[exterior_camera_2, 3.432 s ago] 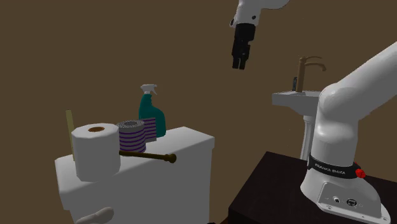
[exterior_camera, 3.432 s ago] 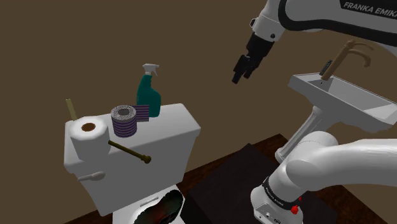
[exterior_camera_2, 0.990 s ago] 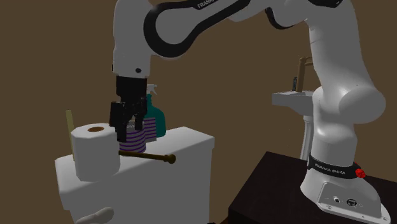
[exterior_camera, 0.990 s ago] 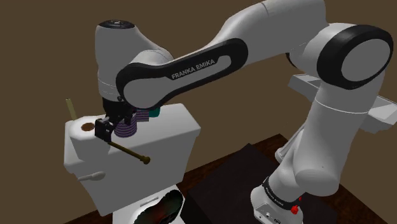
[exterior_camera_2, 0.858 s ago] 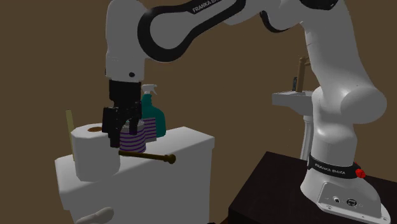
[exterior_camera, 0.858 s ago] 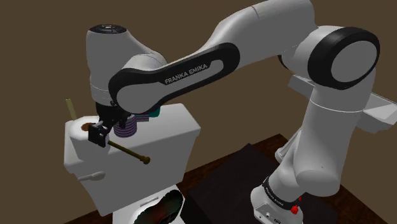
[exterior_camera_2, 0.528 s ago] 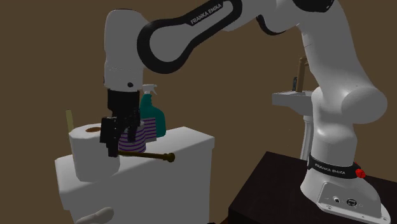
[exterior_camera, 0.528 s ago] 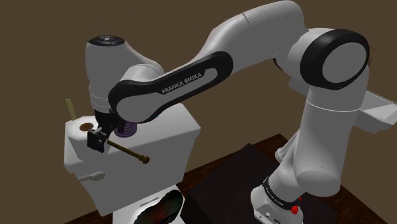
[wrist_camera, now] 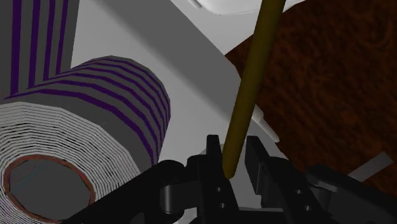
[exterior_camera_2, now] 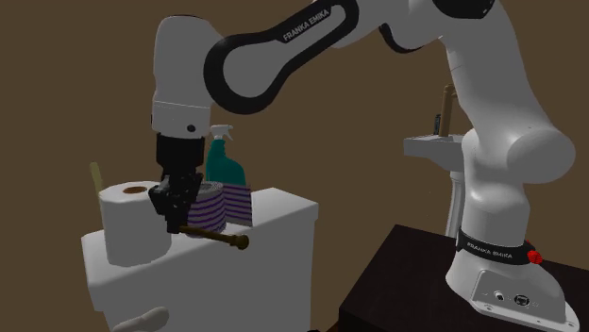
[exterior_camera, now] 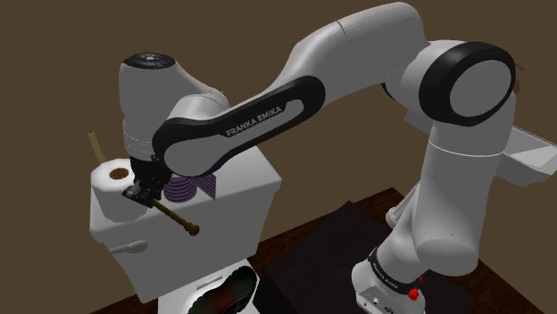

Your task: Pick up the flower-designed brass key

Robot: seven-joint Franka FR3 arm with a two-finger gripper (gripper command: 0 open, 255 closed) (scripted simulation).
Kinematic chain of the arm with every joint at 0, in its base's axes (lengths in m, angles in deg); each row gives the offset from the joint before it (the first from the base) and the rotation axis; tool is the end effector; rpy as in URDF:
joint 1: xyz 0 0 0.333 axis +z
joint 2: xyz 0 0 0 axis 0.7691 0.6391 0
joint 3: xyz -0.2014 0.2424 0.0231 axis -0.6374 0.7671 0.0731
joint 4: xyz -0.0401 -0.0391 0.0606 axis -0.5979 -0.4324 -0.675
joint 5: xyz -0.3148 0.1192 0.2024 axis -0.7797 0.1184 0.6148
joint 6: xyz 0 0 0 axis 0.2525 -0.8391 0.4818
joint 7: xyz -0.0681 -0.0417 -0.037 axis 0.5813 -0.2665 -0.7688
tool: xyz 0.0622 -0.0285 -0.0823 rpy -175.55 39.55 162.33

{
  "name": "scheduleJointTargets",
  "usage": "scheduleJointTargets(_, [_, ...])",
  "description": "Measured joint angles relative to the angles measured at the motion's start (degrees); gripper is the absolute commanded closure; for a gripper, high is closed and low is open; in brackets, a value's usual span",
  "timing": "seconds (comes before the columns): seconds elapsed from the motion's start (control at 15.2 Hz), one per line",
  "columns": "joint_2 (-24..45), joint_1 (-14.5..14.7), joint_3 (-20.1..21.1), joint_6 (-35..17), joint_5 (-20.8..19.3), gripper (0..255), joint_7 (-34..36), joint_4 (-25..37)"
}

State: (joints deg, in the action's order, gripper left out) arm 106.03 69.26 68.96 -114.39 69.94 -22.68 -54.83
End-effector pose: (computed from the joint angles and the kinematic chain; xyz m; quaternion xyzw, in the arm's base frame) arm 0.4709 0.4389 0.3663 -0.9618 -0.2645 -0.0671 0.0224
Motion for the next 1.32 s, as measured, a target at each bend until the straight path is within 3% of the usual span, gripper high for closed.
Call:
scheduleJointTargets(0.53, [-0.6, -0.4, 0.4, 1.5, 0.9, 255, -0.5, -0.1])
scheduleJointTargets(1.32, [-4.2, -1.4, 1.3, 9.5, 3.6, 255, -2.4, 3.9])
